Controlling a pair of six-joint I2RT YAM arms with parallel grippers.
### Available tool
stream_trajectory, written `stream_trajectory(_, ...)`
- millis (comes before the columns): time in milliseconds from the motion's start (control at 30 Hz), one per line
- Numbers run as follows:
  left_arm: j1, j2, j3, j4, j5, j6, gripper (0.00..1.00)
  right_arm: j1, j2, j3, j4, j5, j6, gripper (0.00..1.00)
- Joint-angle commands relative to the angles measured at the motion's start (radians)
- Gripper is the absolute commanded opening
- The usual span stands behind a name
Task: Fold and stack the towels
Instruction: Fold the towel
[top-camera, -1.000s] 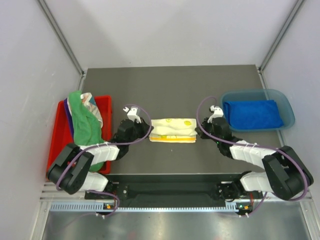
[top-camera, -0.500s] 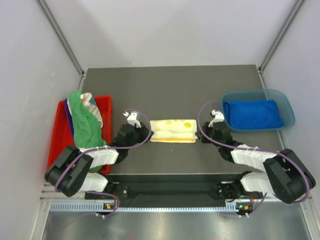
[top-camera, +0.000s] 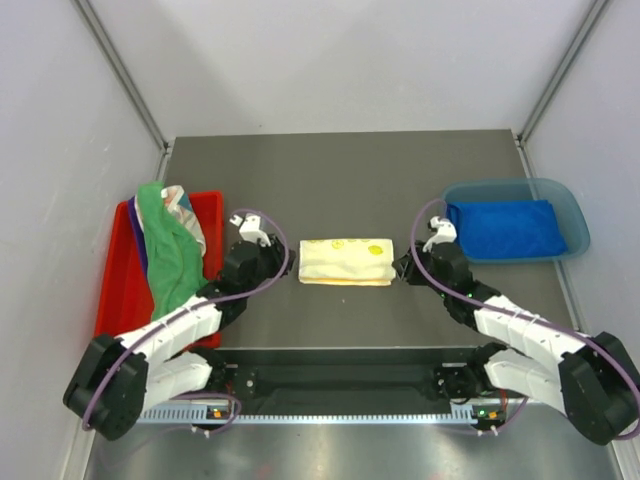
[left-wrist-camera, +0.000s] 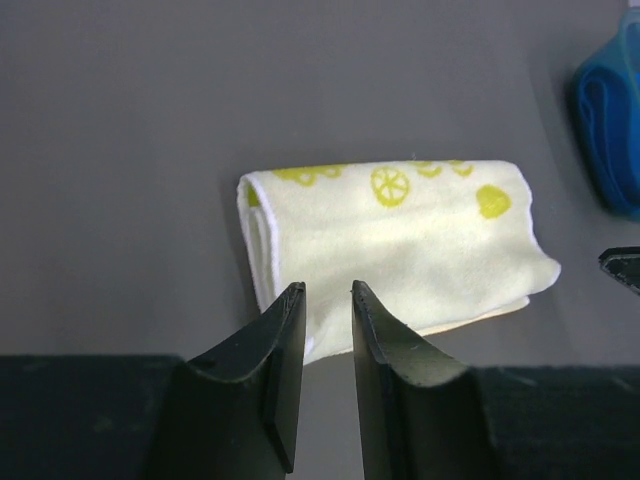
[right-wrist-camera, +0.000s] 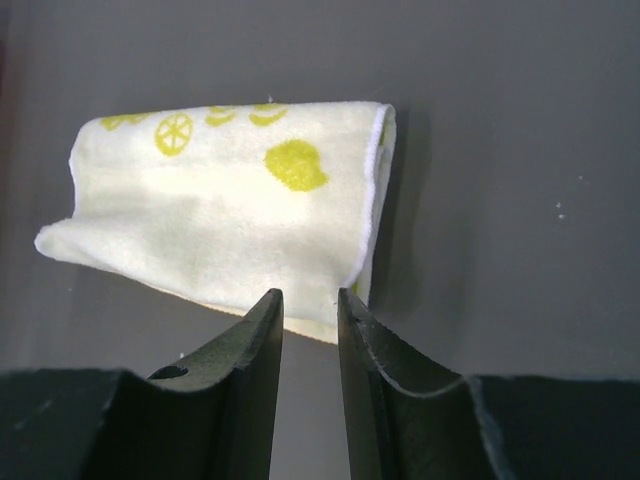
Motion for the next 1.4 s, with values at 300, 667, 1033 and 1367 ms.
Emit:
stream_trajectory(300, -0.033, 0.351, 0.208, -0.007, 0.132, -0.106, 0.18, 0.1, 0.277, 0.169, 0.063, 0.011, 0.084, 0.22)
stream_trajectory(667, -0.034, 0.413, 0.084, 0.015, 0.078, -0.155, 0.1, 0.11, 0.327, 0.047, 0.133, -0.009, 0.113, 0.2)
stream_trajectory(1033, -0.034, 0.37, 0.168, -0.103, 0.035, -0.092, 0.11, 0.1, 0.211, 0.076, 0.013, 0.012, 0.095, 0.23)
stream_trajectory(1367, -0.036, 0.276, 0.319, -0.249, 0.037, -0.005, 0.22, -0.001, 0.166, 0.165, -0.144, 0.031, 0.014, 0.41)
